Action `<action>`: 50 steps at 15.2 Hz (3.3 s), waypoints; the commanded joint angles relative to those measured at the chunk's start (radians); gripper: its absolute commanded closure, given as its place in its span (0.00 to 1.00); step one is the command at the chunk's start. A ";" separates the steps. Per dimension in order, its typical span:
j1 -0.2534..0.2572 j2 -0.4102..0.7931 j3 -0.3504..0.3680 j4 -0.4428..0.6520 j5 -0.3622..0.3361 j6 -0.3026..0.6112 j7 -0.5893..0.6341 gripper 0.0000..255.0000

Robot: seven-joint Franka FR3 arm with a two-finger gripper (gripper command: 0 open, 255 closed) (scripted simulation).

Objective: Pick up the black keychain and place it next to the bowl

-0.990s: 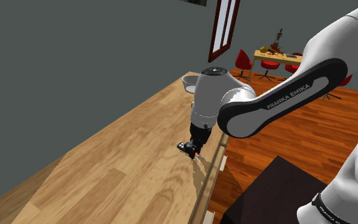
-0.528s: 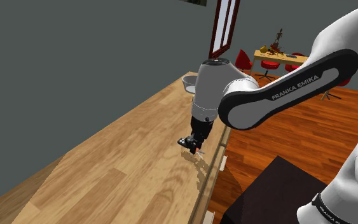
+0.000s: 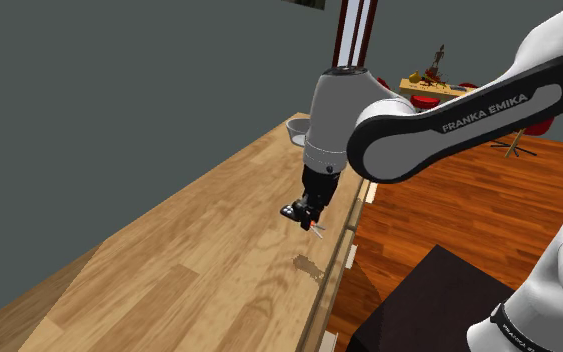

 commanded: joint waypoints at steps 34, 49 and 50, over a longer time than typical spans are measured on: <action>-0.182 0.157 -0.239 0.390 -0.043 -0.231 -0.400 1.00; -0.309 0.544 -0.341 0.905 -0.060 -0.356 -0.637 1.00; -0.310 0.544 -0.341 0.892 -0.061 -0.342 -0.637 1.00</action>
